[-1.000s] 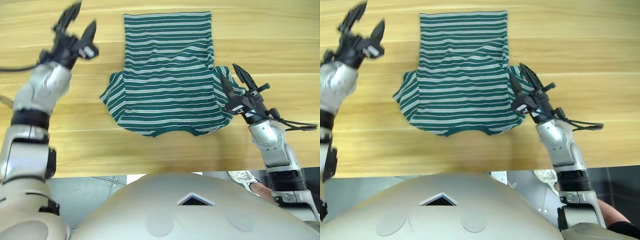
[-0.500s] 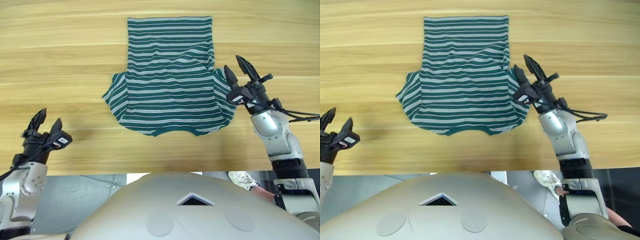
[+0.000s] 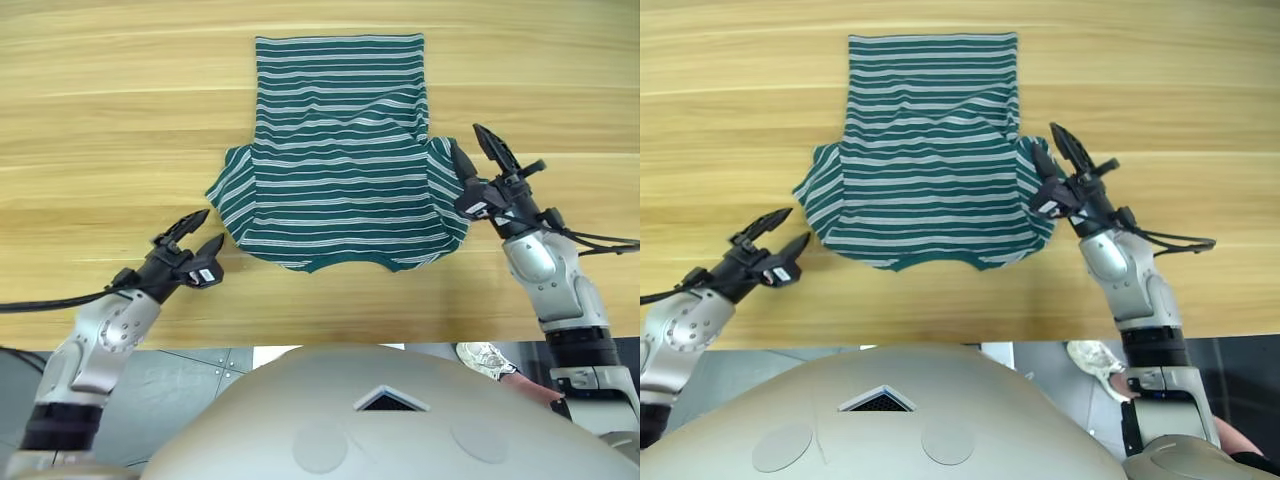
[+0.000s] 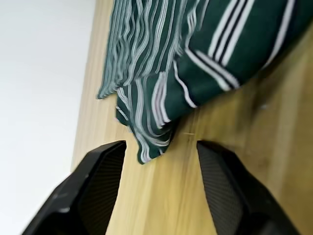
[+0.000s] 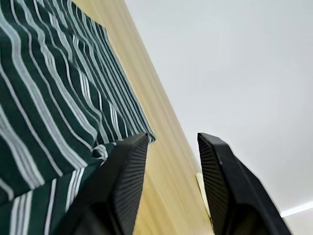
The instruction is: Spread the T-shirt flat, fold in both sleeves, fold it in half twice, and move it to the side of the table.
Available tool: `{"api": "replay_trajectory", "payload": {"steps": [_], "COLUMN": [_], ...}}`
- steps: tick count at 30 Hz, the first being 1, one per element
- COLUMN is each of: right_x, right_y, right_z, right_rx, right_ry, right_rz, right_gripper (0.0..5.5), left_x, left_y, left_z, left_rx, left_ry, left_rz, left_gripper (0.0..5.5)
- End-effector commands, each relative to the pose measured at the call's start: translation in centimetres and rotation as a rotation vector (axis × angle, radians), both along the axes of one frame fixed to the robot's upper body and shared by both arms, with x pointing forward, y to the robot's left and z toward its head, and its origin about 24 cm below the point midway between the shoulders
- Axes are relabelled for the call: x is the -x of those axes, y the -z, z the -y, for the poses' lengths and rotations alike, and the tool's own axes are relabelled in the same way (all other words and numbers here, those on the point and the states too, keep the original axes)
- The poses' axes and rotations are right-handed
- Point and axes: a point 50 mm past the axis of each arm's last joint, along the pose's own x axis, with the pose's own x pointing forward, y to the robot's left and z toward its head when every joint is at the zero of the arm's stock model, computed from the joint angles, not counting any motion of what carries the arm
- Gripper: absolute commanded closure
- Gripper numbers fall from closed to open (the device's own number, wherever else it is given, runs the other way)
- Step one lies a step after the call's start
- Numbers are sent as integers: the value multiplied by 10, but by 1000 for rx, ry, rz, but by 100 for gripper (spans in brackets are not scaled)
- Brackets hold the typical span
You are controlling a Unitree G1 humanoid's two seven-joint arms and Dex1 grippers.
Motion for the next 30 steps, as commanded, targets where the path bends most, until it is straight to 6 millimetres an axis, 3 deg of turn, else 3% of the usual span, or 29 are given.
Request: {"api": "replay_trajectory", "payload": {"steps": [1, 4, 8, 13, 16, 25, 30], "right_x": [4, 6, 6, 7, 8, 5, 4], "right_y": [0, 3, 6, 9, 11, 8, 6], "right_z": [6, 6, 7, 7, 6, 9, 10], "right_rx": [4, 0, -2, -6, -7, -1, 2], "right_ry": [30, 39, 47, 48, 50, 47, 47], "right_rz": [5, -2, -9, -19, -26, -15, -14], "right_gripper": [362, 362, 362, 362, 362, 362, 362], "left_x": [-18, -31, -33, -37, -35, -35, -31], "left_y": [16, 21, 25, 24, 24, 36, 41], "left_z": [8, 10, 11, -23, -32, -6, -3], "left_rx": [10, 41, 59, -53, -65, -21, -46], "left_ry": [29, 28, 31, -120, -168, -71, -41], "left_rz": [-7, 1, -3, 47, 60, 25, -12], "left_gripper": [281, 281, 281, 281, 281, 281, 281]}}
